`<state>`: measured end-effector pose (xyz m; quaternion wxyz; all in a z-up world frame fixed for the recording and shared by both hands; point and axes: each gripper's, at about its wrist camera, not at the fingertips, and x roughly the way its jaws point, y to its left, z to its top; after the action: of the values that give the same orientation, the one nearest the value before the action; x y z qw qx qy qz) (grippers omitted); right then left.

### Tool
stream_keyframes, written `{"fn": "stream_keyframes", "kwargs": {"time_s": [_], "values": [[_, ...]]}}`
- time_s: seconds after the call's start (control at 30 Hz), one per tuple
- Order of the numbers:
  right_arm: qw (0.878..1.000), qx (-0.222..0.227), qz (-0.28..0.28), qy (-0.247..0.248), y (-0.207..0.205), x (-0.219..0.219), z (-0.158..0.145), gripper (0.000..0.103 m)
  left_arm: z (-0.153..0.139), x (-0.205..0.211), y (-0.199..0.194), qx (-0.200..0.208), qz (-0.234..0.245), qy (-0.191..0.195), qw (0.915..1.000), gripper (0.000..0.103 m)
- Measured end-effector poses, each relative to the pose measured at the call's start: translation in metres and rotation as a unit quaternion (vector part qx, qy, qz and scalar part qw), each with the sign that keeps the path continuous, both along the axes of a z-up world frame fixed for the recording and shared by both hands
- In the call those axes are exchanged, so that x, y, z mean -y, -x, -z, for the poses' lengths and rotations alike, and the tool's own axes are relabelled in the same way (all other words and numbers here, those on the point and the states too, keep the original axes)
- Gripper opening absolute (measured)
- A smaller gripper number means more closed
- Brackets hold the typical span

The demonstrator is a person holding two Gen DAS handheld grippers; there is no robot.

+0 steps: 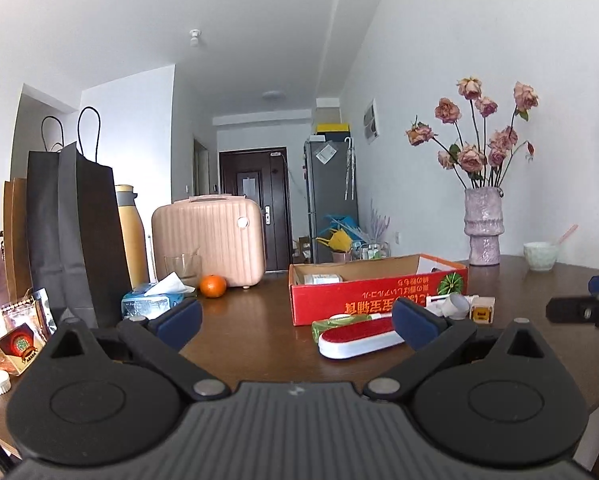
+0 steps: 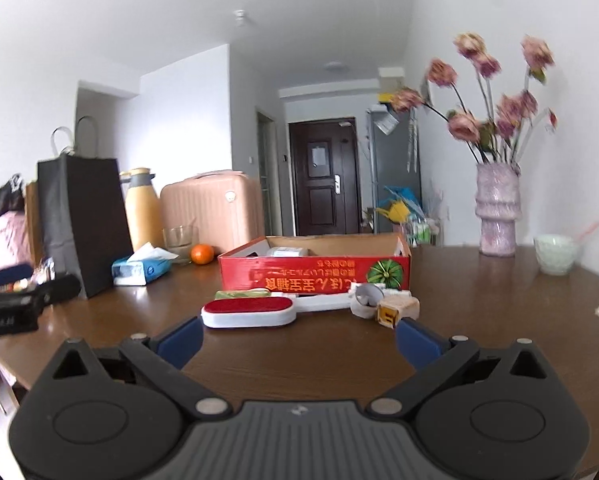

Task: Organize rigid objects
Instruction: 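Withdraw both grippers from the box back over the table items, then grasp the white tape roll with the left gripper while the right grasps the beige square plug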

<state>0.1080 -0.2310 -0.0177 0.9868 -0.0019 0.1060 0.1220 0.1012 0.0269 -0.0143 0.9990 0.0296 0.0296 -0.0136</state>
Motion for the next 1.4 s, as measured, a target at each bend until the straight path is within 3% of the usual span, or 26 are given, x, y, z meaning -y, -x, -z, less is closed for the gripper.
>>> {"fn": "stream_keyframes", "kwargs": {"time_s": [0.13,0.33,0.53,0.83,0.93,1.1,1.23,1.4], "values": [[1.000,0.010,0.000,0.022,-0.002,-0.006,-0.002,0.103,0.002,0.001,-0.008,-0.013,0.005,0.027,0.9995,0.103],[1.000,-0.016,0.026,0.007,-0.014,0.006,0.001,0.103,0.008,0.011,-0.023,-0.027,0.012,0.004,0.9996,0.103],[0.998,-0.014,0.062,0.002,-0.029,0.019,-0.001,0.103,0.006,0.019,-0.044,-0.045,0.041,-0.005,0.9981,0.103],[0.994,-0.078,0.079,-0.006,-0.078,0.035,0.009,0.100,0.010,0.025,-0.100,-0.138,0.048,0.021,0.9890,0.103],[0.992,-0.100,0.072,-0.009,-0.101,0.040,0.011,0.092,0.011,0.024,-0.123,-0.171,0.039,0.038,0.9838,0.103],[0.986,-0.153,0.069,-0.023,-0.154,0.056,0.011,0.088,0.006,0.033,-0.152,-0.185,0.063,0.058,0.9791,0.103],[0.984,-0.170,0.046,-0.022,-0.194,0.071,0.012,0.087,-0.002,0.065,-0.180,-0.175,0.113,0.011,0.9780,0.102],[0.979,-0.202,0.023,-0.019,-0.243,0.082,0.017,0.079,0.004,0.114,-0.223,-0.187,0.157,-0.059,0.9679,0.098]]}}
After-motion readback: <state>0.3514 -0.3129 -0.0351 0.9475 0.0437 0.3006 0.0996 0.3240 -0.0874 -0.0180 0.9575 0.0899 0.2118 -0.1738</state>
